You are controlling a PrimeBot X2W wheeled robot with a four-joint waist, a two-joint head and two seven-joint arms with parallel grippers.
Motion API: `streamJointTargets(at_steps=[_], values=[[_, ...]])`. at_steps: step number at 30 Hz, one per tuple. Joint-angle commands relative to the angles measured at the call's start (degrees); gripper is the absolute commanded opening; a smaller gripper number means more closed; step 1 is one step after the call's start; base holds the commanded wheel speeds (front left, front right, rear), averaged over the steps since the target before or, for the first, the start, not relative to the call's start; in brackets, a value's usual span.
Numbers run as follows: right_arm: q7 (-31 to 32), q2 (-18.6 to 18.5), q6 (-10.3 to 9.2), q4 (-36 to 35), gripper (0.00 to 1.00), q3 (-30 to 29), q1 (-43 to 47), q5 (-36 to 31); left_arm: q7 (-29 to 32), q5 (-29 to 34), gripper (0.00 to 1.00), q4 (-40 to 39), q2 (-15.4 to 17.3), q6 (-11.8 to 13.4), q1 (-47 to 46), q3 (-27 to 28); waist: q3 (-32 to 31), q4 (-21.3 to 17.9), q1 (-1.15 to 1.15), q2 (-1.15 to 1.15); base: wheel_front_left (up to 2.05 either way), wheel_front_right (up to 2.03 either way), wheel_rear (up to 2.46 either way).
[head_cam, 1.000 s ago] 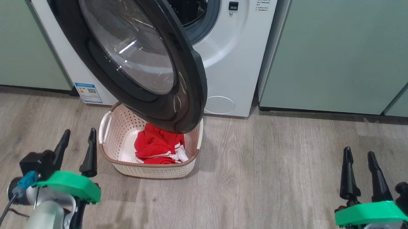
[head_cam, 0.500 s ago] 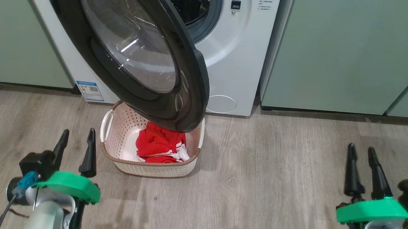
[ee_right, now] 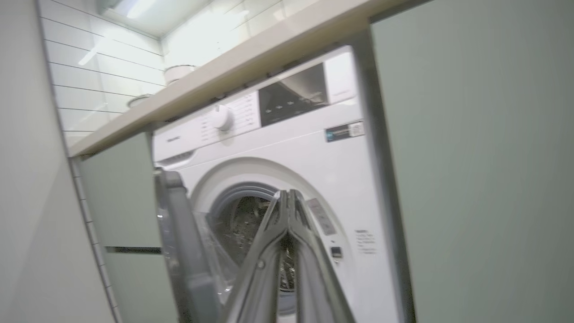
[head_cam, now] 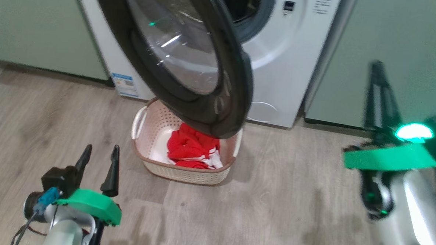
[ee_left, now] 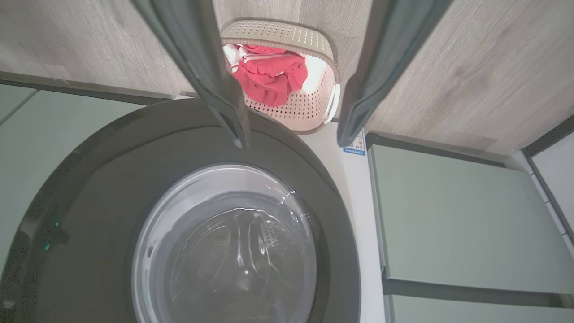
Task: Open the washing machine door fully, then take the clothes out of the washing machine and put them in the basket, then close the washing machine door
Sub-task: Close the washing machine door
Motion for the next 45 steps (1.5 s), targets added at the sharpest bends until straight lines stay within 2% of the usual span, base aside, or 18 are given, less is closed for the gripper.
streamJointTargets(at_steps=[1,5,9,12,15,16,19,24,34,39,45], values=[[-0.3,0.0,-0.03,-2.2,0.00,4.4,-3.7,0.6,-0.5,0.5,1.00,-1.6,0.3,0.1,-2.6,1.3,0.1,2.3,0.00,0.00,0.00,0.00,0.00],[-0.3,0.2,-0.03,-0.8,0.00,13.3,-8.0,1.5,-0.5,0.7,1.00,-1.5,-0.6,0.1,-2.3,0.0,0.3,5.5,0.00,0.00,0.00,0.00,0.00],[-0.3,0.2,-0.03,3.9,0.00,21.9,-10.6,2.9,-0.5,0.6,1.00,-1.3,-1.4,0.1,-2.2,-1.6,0.4,8.5,0.00,0.00,0.00,0.00,0.00],[-0.3,0.2,-0.03,9.5,0.00,25.9,-12.0,4.2,-0.5,0.3,1.00,-1.3,-1.8,0.1,-2.3,-2.8,0.6,10.7,0.00,0.00,0.00,0.00,0.00],[-0.3,0.5,-0.03,15.6,0.00,27.0,-12.9,4.6,-0.5,0.2,1.00,-1.4,-2.1,0.1,-2.3,-3.7,0.9,12.5,0.00,0.00,0.00,0.00,0.00],[-0.3,0.5,-0.03,15.6,0.00,27.0,-12.9,4.6,-0.5,0.2,1.00,-1.4,-2.1,0.1,-2.3,-3.7,0.9,12.5,0.00,0.00,0.00,0.00,0.00],[-0.3,0.7,-0.03,21.6,0.00,26.1,-13.7,2.9,-0.5,0.2,1.00,-1.7,-2.2,0.1,-2.2,-4.4,1.5,13.8,0.00,0.00,0.00,0.00,0.00],[-0.3,1.6,-0.03,28.8,0.00,21.6,-15.2,1.5,-0.5,0.5,1.00,-2.8,-2.5,0.1,-2.3,-4.8,2.6,14.6,0.00,0.00,0.00,0.00,0.00],[-0.3,2.7,-0.03,34.4,0.00,10.7,-17.8,2.1,-0.5,0.7,1.00,-5.0,-3.4,0.1,-2.5,-3.0,4.9,13.2,0.00,0.00,0.00,0.00,0.00],[-0.3,2.7,-0.03,38.4,0.00,9.0,-22.3,2.0,-0.5,0.2,1.00,-5.8,-3.7,0.1,-2.8,-2.1,6.4,12.7,0.00,0.00,0.00,0.00,0.00],[-0.3,0.4,-0.03,44.8,0.00,7.5,-31.4,2.7,-0.5,-2.6,1.00,-6.6,-3.8,0.1,-3.5,-3.9,10.1,13.4,0.00,0.00,0.00,0.00,0.00]])
